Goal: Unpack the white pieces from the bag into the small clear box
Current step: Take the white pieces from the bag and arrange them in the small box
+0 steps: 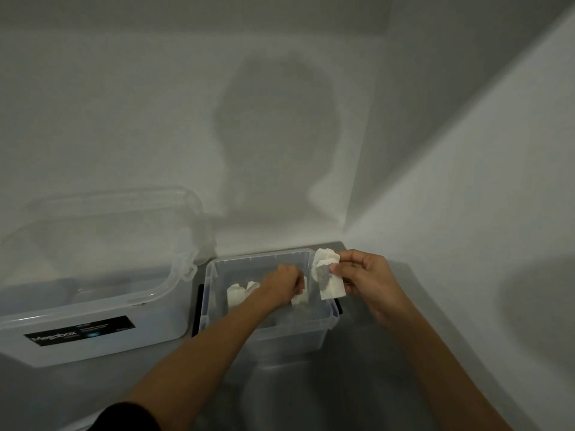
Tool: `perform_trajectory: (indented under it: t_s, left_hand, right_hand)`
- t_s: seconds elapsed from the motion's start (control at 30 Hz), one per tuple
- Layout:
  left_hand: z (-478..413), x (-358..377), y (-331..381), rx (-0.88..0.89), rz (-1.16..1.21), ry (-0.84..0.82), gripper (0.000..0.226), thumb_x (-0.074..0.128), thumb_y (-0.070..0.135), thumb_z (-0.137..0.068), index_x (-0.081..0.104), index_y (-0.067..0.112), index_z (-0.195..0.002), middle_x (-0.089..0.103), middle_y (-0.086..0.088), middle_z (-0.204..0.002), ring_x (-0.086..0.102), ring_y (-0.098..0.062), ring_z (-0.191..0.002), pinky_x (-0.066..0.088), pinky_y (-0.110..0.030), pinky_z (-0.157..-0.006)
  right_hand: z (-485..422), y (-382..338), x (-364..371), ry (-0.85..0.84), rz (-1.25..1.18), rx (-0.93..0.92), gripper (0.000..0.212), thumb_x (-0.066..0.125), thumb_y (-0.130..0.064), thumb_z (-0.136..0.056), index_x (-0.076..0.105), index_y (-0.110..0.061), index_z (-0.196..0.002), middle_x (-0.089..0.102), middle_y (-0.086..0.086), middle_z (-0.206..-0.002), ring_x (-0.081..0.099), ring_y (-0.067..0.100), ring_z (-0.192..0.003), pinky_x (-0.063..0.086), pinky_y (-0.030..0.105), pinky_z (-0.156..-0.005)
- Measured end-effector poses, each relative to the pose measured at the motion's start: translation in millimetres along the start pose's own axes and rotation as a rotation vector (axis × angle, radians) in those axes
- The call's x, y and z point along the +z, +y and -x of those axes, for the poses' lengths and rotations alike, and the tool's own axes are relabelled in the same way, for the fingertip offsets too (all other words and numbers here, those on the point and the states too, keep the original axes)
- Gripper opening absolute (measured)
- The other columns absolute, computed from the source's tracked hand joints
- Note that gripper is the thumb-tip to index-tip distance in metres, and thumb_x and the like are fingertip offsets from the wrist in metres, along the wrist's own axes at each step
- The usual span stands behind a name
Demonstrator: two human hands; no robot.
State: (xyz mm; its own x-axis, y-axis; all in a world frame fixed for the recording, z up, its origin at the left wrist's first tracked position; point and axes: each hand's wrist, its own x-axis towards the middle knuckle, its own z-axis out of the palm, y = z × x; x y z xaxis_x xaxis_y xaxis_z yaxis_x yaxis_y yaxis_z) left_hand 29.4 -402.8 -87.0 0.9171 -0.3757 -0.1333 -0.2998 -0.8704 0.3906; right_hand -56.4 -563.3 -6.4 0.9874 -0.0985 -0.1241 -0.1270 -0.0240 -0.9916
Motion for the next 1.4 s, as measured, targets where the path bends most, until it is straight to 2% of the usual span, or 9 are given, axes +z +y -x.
perform_trajectory:
  t_s: [0.4,0.57,0.67,0.73,0.87,1.03,1.23,1.33,1.4]
  left_hand:
    - [-16.7,15.1,-2.2,0.014,-0.245,0.149,0.018,0.053,0.023,-0.095,0.065,0.017,-0.108,0.066,-0.006,-0.11,0.065,-0.024,-0.097,0.047,-0.03,-0.08]
    - [-7.4,8.8,-4.4,0.063,-0.26,0.191,0.022,0.053,0.029,-0.095,0.058,0.013,-0.11,0.06,-0.007,-0.114,0.062,-0.026,-0.099,0.049,-0.034,-0.082]
    - [9.3,-5.2,-4.5,0.021,-0.038,0.308,0.016,0.055,0.026,-0.093,0.06,0.012,-0.094,0.065,-0.005,-0.095,0.062,-0.021,-0.082,0.055,-0.037,-0.075]
    - [25.8,-21.4,-1.6,-0.021,0.309,0.401,0.014,0.06,0.025,-0.091,0.065,0.012,-0.087,0.068,-0.006,-0.081,0.064,-0.016,-0.069,0.057,-0.033,-0.067]
    - [61.8,-59.7,16.8,-0.045,1.015,0.23,0.015,0.063,0.031,-0.089,0.068,0.018,-0.095,0.072,-0.004,-0.089,0.067,-0.011,-0.069,0.055,-0.024,-0.064]
    - [71.6,-66.9,22.4,-0.003,1.013,0.165,0.018,0.066,0.023,-0.088,0.068,0.017,-0.104,0.073,-0.004,-0.088,0.067,-0.01,-0.075,0.053,-0.022,-0.069]
    - [77.4,-72.8,13.8,-0.055,1.112,0.229,0.012,0.069,0.012,-0.085,0.07,0.009,-0.096,0.068,-0.002,-0.077,0.061,-0.006,-0.065,0.049,-0.016,-0.056]
    - [81.1,-76.9,6.0,-0.056,1.117,0.272,0.012,0.068,0.015,-0.085,0.07,0.011,-0.096,0.066,-0.001,-0.08,0.058,-0.01,-0.069,0.048,-0.022,-0.061]
    - [82.7,-78.8,2.0,-0.071,1.164,0.256,0.01,0.066,0.016,-0.087,0.069,0.012,-0.096,0.066,-0.001,-0.081,0.058,-0.011,-0.073,0.046,-0.026,-0.064]
  right_hand:
    - [-8.5,12.2,-4.9,0.005,-0.068,0.039,0.021,0.063,0.0,-0.087,0.067,0.001,-0.107,0.072,0.018,-0.099,0.07,0.026,-0.086,0.059,0.036,-0.074]
    - [-10.4,11.5,-2.4,0.012,-0.094,0.05,0.019,0.063,-0.002,-0.087,0.068,0.0,-0.106,0.072,0.016,-0.097,0.07,0.025,-0.084,0.058,0.029,-0.064]
    - [-12.1,10.5,-3.2,-0.002,-0.133,0.053,0.015,0.062,0.001,-0.087,0.069,-0.001,-0.1,0.071,0.014,-0.089,0.07,0.019,-0.074,0.056,0.025,-0.059]
    - [-13.3,10.1,-3.0,-0.008,-0.155,0.059,0.014,0.061,0.003,-0.088,0.069,0.0,-0.099,0.071,0.013,-0.087,0.069,0.018,-0.072,0.058,0.027,-0.061]
    - [-15.0,9.7,3.8,-0.037,-0.151,0.051,0.018,0.06,0.004,-0.088,0.067,0.004,-0.104,0.071,0.018,-0.092,0.07,0.021,-0.076,0.058,0.028,-0.063]
    - [-15.9,10.0,19.1,-0.11,-0.128,0.027,0.021,0.062,0.003,-0.086,0.067,0.004,-0.106,0.072,0.023,-0.098,0.069,0.037,-0.092,0.057,0.045,-0.084]
    - [-14.4,7.2,23.5,-0.142,-0.103,0.003,0.019,0.067,0.004,-0.083,0.069,0.0,-0.101,0.073,0.017,-0.092,0.07,0.024,-0.08,0.059,0.03,-0.07]
    - [-15.6,6.0,22.2,-0.119,-0.192,0.044,0.019,0.064,0.005,-0.084,0.069,0.006,-0.103,0.072,0.018,-0.098,0.07,0.023,-0.086,0.059,0.031,-0.079]
    - [-16.2,4.7,22.3,-0.086,-0.269,0.088,0.016,0.062,0.005,-0.086,0.068,0.009,-0.101,0.072,0.019,-0.096,0.07,0.022,-0.084,0.059,0.025,-0.072]
